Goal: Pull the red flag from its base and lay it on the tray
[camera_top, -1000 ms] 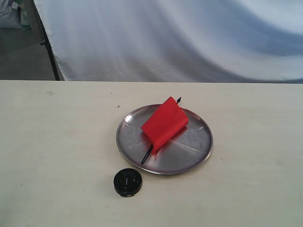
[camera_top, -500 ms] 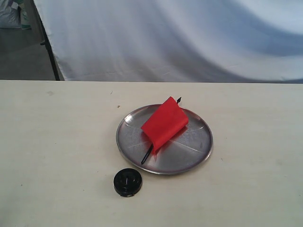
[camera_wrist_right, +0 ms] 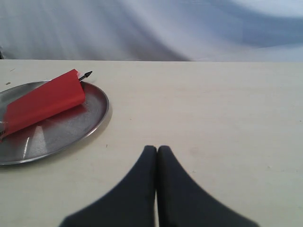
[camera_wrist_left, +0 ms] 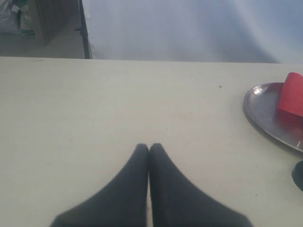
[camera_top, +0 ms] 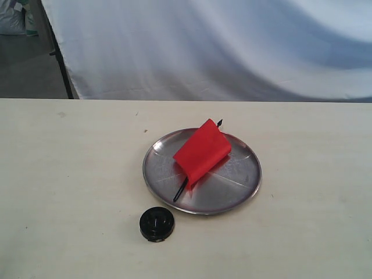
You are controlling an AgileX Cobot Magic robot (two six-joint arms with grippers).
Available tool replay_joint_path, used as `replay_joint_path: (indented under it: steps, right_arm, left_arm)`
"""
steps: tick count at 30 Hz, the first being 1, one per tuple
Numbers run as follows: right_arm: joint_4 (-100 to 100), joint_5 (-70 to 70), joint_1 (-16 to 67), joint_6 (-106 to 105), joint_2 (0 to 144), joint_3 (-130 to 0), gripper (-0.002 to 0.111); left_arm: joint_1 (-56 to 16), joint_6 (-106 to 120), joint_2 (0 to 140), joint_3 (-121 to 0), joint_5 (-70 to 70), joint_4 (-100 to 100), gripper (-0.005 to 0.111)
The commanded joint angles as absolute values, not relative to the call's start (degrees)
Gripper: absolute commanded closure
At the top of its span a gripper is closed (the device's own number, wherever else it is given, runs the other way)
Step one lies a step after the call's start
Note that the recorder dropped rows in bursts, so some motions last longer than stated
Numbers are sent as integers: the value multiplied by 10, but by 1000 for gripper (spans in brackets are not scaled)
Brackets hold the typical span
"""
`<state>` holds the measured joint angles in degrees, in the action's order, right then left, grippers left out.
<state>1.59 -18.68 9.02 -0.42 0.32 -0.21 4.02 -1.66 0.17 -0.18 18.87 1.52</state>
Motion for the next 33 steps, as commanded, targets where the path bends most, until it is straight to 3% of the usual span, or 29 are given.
replay_joint_path:
  steps: [1,33]
  right_arm:
    - [16,-185,91,-4,0,0,109]
    - [16,-184,91,9,0,0,109]
  left_arm:
    - [41,-17,0,0,186,17,107]
    - [41,-17,0,0,186,17,107]
